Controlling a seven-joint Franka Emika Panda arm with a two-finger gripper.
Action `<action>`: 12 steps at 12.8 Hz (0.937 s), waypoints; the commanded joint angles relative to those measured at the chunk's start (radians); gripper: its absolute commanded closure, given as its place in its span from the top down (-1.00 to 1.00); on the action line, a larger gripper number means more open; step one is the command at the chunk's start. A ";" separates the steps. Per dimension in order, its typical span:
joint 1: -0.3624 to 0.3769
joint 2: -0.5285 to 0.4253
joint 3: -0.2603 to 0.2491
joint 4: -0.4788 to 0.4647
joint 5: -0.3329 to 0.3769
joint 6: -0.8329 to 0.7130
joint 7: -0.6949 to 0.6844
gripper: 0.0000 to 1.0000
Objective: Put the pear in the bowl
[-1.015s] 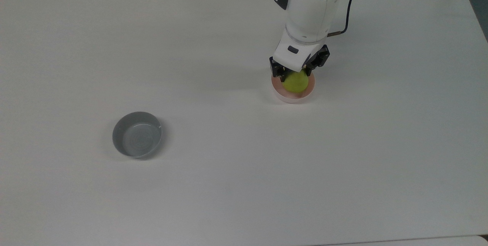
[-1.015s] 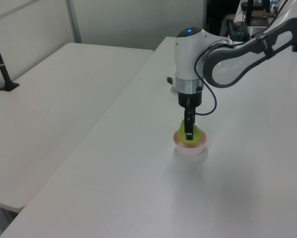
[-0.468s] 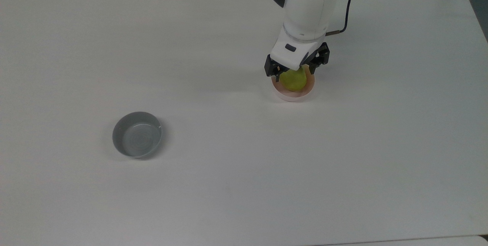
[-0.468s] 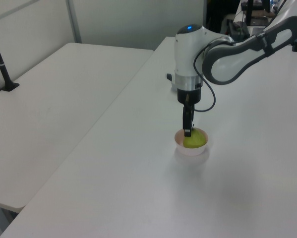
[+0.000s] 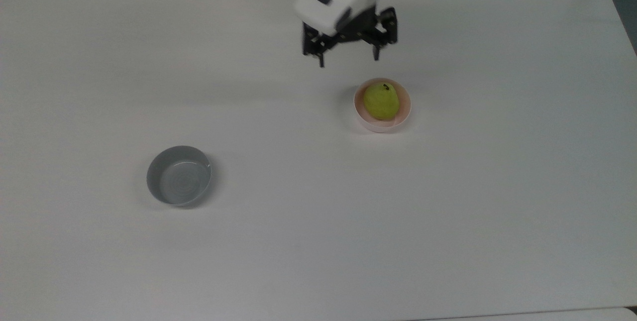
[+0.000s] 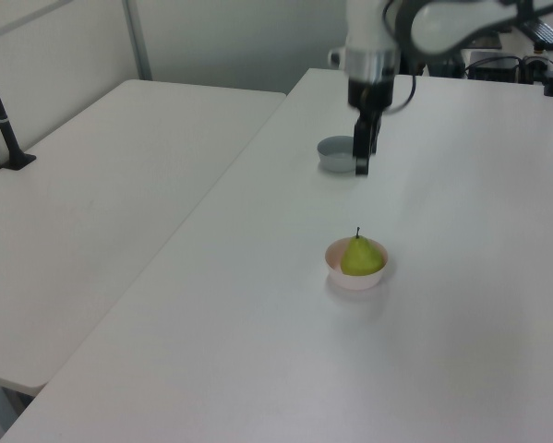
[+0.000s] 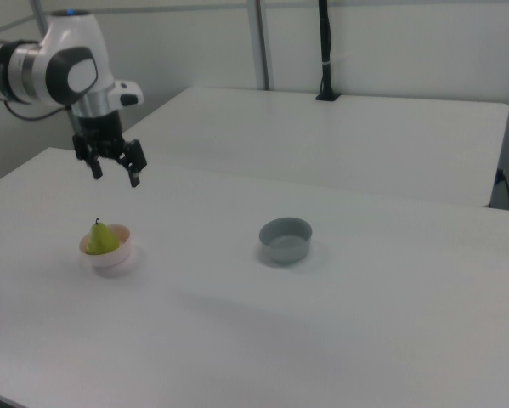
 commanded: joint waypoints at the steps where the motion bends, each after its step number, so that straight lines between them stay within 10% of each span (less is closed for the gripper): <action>1: -0.107 -0.133 0.002 -0.021 -0.008 -0.070 0.013 1.00; 12: -0.298 -0.260 0.005 -0.026 -0.074 -0.166 -0.137 1.00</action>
